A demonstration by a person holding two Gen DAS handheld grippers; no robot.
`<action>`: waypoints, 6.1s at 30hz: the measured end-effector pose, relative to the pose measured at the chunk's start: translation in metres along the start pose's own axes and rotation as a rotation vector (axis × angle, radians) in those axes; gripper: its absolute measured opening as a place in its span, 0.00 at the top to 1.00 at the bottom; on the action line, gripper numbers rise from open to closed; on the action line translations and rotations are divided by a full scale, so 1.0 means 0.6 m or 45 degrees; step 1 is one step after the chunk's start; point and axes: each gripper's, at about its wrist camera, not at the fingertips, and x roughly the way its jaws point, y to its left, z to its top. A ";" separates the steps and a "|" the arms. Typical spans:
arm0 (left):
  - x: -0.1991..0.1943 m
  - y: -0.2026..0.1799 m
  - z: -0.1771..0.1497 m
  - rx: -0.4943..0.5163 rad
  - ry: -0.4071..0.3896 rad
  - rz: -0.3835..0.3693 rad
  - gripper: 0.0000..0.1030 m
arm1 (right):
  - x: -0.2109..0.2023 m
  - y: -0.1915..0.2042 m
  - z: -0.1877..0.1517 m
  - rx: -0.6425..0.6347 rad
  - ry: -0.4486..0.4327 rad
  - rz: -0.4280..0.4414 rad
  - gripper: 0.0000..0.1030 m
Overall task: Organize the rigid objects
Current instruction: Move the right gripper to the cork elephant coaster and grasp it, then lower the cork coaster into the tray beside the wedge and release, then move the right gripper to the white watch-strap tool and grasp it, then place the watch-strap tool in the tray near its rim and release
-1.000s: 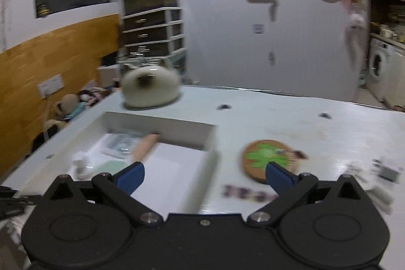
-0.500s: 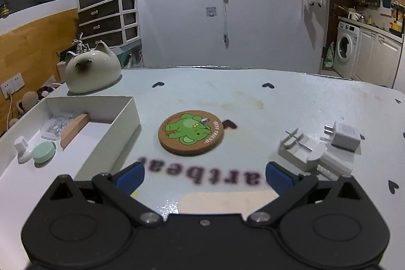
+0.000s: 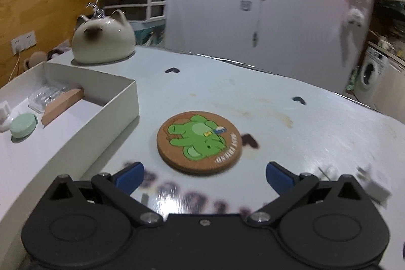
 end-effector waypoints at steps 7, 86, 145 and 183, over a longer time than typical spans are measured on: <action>0.001 0.000 0.001 -0.014 0.003 0.005 0.94 | 0.062 -0.016 0.029 -0.001 0.101 0.029 0.00; 0.001 0.011 -0.006 -0.029 -0.028 -0.037 0.94 | -0.121 0.173 0.059 0.013 -0.084 0.361 0.00; 0.038 0.015 0.086 -0.017 0.417 -0.054 0.95 | 0.009 -0.145 -0.005 0.832 0.249 -0.721 0.36; 0.028 0.015 0.068 0.013 0.327 -0.065 0.95 | -0.185 0.277 0.057 0.038 0.214 0.246 0.37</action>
